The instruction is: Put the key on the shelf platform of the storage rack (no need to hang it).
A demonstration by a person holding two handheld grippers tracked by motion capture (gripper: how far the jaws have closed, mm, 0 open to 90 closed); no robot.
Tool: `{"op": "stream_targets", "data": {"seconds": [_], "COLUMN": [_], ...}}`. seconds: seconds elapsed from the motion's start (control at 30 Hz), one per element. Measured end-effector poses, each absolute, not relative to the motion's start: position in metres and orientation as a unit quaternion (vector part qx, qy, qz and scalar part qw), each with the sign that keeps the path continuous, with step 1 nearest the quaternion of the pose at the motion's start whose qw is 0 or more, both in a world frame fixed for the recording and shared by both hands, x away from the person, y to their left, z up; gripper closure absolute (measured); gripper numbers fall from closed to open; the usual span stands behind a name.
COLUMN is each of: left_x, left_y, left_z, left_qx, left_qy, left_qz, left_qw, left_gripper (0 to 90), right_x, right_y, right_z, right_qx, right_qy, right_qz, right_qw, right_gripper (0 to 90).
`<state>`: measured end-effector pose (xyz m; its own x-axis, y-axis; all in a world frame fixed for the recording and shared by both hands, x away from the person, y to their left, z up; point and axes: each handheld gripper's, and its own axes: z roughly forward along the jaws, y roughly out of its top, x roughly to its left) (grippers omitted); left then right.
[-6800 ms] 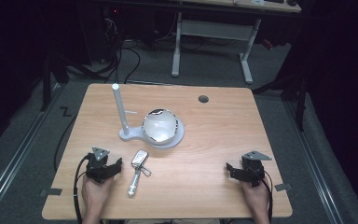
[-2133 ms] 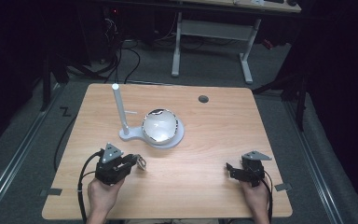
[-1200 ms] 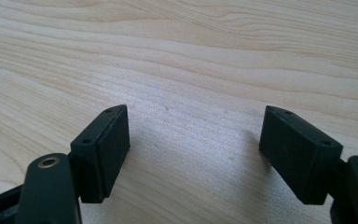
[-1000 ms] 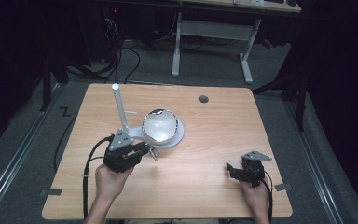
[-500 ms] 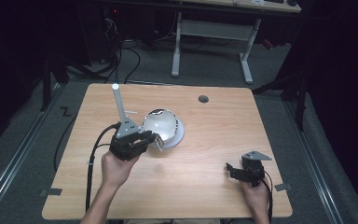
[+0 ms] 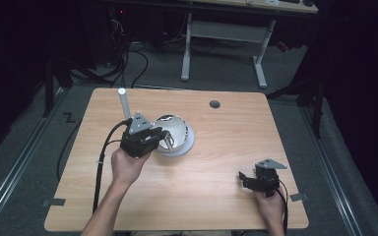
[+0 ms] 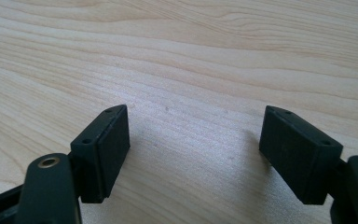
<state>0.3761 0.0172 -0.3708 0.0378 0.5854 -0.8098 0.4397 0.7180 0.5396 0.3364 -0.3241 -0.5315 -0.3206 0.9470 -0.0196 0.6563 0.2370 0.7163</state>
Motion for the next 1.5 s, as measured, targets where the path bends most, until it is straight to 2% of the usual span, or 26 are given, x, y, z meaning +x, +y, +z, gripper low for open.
{"op": "stream_targets", "data": {"seconds": [0.37,0.7,1.5], "left_x": [0.399,0.417,0.442], "left_y": [0.018,0.010,-0.004], "left_z": [-0.384,-0.402,-0.425], "left_qx": [0.356,0.366,0.357], "left_qy": [0.708,0.712,0.735], "left_qz": [0.072,0.089,0.078], "left_qw": [0.605,0.593,0.571], "left_gripper": [76.2,76.2,76.1], "right_x": [0.336,0.336,0.336], "right_y": [-0.324,-0.324,-0.324], "right_z": [-0.532,-0.532,-0.532], "right_qx": [0.534,0.534,0.533], "right_qy": [0.751,0.751,0.751], "right_qz": [0.311,0.311,0.311], "right_qw": [0.234,0.234,0.234], "right_gripper": [24.7,24.7,24.7]}}
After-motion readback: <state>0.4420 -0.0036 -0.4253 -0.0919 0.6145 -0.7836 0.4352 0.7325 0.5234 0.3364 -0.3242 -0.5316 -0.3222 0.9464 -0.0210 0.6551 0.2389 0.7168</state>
